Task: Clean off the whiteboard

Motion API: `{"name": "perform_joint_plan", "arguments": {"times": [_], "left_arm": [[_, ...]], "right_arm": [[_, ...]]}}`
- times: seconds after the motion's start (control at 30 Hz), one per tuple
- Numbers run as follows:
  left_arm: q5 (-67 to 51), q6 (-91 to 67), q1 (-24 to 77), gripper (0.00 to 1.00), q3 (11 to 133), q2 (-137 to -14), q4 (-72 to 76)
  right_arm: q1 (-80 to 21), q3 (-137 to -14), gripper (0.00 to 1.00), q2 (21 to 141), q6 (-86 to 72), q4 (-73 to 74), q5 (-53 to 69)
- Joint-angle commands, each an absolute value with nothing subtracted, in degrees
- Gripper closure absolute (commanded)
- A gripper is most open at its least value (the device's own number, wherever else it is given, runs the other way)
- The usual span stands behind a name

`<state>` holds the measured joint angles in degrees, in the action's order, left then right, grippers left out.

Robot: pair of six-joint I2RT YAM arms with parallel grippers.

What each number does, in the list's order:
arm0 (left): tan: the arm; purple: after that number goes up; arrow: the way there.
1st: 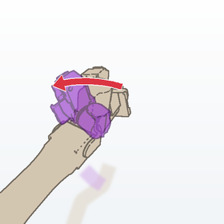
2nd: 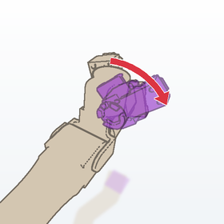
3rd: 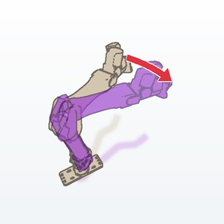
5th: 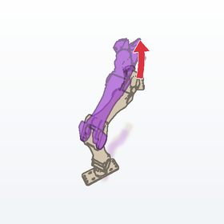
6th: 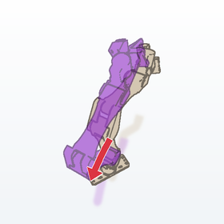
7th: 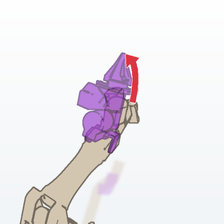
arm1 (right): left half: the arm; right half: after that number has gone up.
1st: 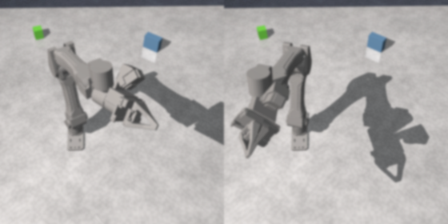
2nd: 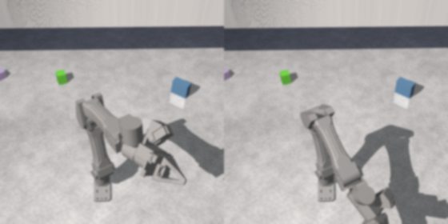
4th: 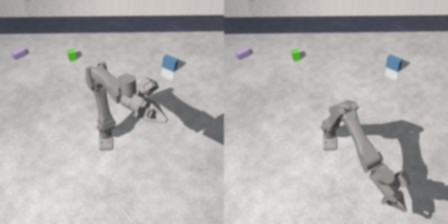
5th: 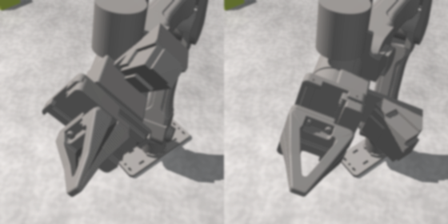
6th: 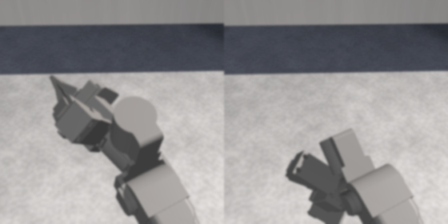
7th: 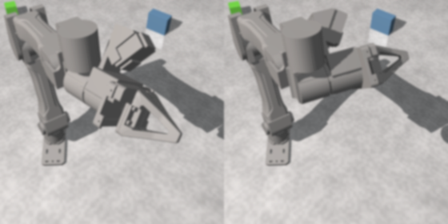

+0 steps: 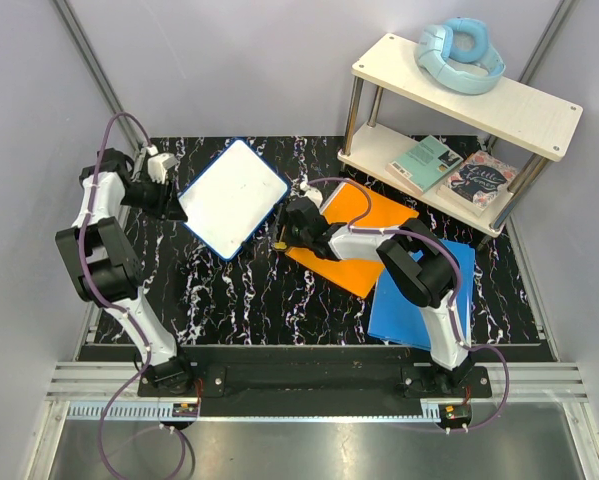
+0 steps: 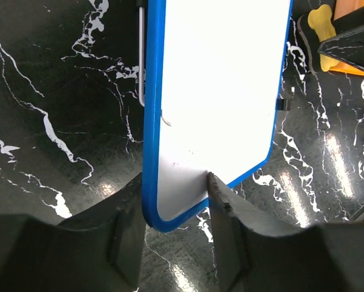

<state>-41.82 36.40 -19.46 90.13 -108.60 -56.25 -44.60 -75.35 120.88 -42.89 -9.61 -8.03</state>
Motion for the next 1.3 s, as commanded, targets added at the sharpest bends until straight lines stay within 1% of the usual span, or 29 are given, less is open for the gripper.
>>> {"name": "perform_joint_plan", "arguments": {"times": [0.0, 0.1, 0.13, 0.2, 0.33, 0.43, 0.47, 0.5, 0.53, 0.57, 0.7, 0.73, 0.77, 0.9, 0.97, 1.03, 1.1, 1.17, 1.27], "left_arm": [[-39.8, 37.8, -20.3, 0.47, 90.6, -107.8, -55.1], [-40.8, 36.8, -20.3, 0.41, 90.1, -106.1, -54.1], [-41.1, 36.0, -20.5, 0.36, 89.8, -105.5, -53.3], [-42.5, 35.3, -20.6, 0.32, 88.9, -103.6, -52.4], [-45.3, 33.3, -20.7, 0.18, 87.8, -100.6, -50.5], [-45.6, 30.7, -20.7, 0.13, 85.8, -97.0, -47.0], [-45.4, 30.0, -20.7, 0.09, 84.4, -95.4, -46.2], [-44.6, 28.8, -20.7, 0.08, 83.8, -94.6, -44.4], [-44.3, 28.3, -20.7, 0.03, 83.2, -93.9, -43.8], [-44.0, 27.8, -20.7, 0.01, 82.0, -92.5, -43.2], [-44.2, 26.1, -21.0, 0.01, 78.2, -87.6, -41.2], [-44.6, 26.1, -21.0, 0.01, 77.4, -86.2, -41.3], [-45.3, 25.8, -21.0, 0.01, 75.3, -83.5, -40.9], [-49.5, 23.2, -20.2, 0.01, 71.8, -78.4, -40.1], [-49.1, 22.4, -19.2, 0.01, 70.7, -76.7, -40.1], [-46.6, 24.5, -15.4, 0.01, 70.0, -75.7, -41.8], [-43.8, 24.3, -11.3, 0.01, 69.3, -74.3, -41.7], [-43.8, 24.1, -9.3, 0.01, 68.6, -73.7, -41.7], [-45.2, 22.5, -6.9, 0.01, 68.8, -74.0, -41.5]], "right_arm": [[-44.2, -76.3, 0.29, 121.4, -43.1, -7.4, -8.8], [-44.3, -76.3, 0.28, 121.5, -43.4, -7.3, -8.7], [-44.3, -76.3, 0.28, 121.4, -43.6, -7.3, -8.7], [-44.3, -76.3, 0.28, 121.4, -43.8, -7.3, -8.7], [-44.3, -76.1, 0.27, 121.3, -44.5, -7.3, -9.7], [-44.3, -75.7, 0.23, 120.7, -44.6, -7.3, -10.8], [-44.3, -75.5, 0.21, 120.5, -44.6, -7.3, -11.0], [-44.3, -75.4, 0.21, 120.3, -44.4, -7.4, -11.1], [-44.3, -75.3, 0.18, 119.8, -43.9, -7.4, -11.5], [-44.3, -75.1, 0.17, 119.4, -43.8, -7.4, -11.6], [-44.4, -73.9, 0.06, 116.5, -42.5, -7.3, -14.1], [-44.4, -73.6, 0.02, 114.2, -41.8, -7.2, -16.2], [-44.3, -72.6, 0.00, 112.8, -41.1, -7.2, -17.4], [-44.5, -70.6, 0.00, 104.7, -34.3, -6.0, -26.5], [-44.5, -69.3, 0.00, 99.5, -29.2, -5.1, -32.4], [-44.5, -67.9, 0.00, 94.2, -24.1, -4.2, -37.4], [-44.4, -64.8, 0.00, 90.5, -21.6, -3.7, -40.4], [-44.3, -60.9, 0.00, 84.4, -18.4, -3.3, -43.1], [-43.3, -55.7, 0.00, 75.8, -17.5, -0.4, -43.9]]}}
